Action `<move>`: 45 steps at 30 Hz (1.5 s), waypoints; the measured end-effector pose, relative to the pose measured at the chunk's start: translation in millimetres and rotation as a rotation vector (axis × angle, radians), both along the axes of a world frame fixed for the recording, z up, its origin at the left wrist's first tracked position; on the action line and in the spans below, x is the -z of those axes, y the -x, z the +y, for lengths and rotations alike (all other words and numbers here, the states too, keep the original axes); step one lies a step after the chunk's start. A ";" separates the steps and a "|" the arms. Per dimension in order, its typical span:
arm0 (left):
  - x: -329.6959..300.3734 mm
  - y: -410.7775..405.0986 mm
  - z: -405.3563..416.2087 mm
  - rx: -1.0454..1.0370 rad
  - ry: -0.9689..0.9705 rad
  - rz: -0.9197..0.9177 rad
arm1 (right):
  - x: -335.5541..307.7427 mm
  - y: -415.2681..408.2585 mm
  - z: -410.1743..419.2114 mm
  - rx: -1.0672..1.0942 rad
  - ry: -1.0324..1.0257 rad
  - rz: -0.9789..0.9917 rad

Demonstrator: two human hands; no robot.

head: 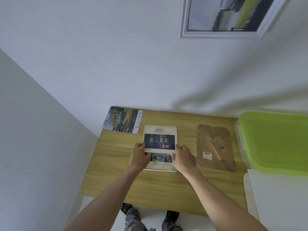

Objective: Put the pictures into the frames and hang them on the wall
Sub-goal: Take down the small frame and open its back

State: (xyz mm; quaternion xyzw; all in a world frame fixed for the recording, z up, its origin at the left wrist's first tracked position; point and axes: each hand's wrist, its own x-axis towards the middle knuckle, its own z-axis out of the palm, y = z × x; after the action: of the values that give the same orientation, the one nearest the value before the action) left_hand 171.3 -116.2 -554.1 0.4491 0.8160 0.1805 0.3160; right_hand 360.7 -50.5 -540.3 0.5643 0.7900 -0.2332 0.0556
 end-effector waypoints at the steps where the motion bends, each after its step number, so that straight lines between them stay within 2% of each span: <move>1: 3.3 -1.5 -1.7 0.024 0.031 0.040 | 1.2 4.4 -2.3 0.010 -0.003 -0.016; 3: 6.1 -4.6 -5.2 0.076 0.078 0.129 | 4.1 12.7 -8.4 0.037 -0.004 -0.047; 6: 7.9 -5.1 -7.4 0.094 0.079 0.163 | 7.4 22.9 -19.5 0.060 -0.028 -0.085; 11: 9.3 -2.5 -5.0 0.055 0.076 0.122 | 10.1 34.3 -30.0 0.127 -0.018 -0.087; 17: 15.0 -3.2 -5.8 -0.097 -0.041 0.030 | 11.1 39.4 -31.0 0.145 0.065 -0.103; 26: 5.2 -8.5 -11.4 -0.209 -0.209 -0.030 | 6.4 34.6 -28.1 0.154 0.084 -0.052; 28: -3.5 -13.0 -10.6 -0.251 -0.263 -0.099 | 5.2 33.3 -27.5 0.154 0.082 -0.039; 32: -26.6 -15.8 -5.5 -0.425 -0.274 -0.360 | 4.5 28.0 -24.5 0.178 0.086 0.037; 35: -31.0 -11.0 -3.0 -0.575 -0.223 -0.551 | 3.3 18.3 -18.5 0.230 0.112 0.173; 38: -38.7 -9.6 -4.3 -0.658 -0.256 -0.720 | -1.4 7.1 -9.7 0.299 0.184 0.348; 45: -51.3 -10.2 -7.1 -0.702 -0.301 -0.885 | -24.4 -9.6 9.6 0.566 0.439 0.679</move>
State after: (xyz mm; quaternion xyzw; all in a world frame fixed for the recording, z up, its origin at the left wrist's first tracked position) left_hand 181.6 -123.3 -502.8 0.0736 0.6718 0.5586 0.4808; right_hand 370.4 -40.9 -515.9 0.6236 0.5115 -0.5710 -0.1530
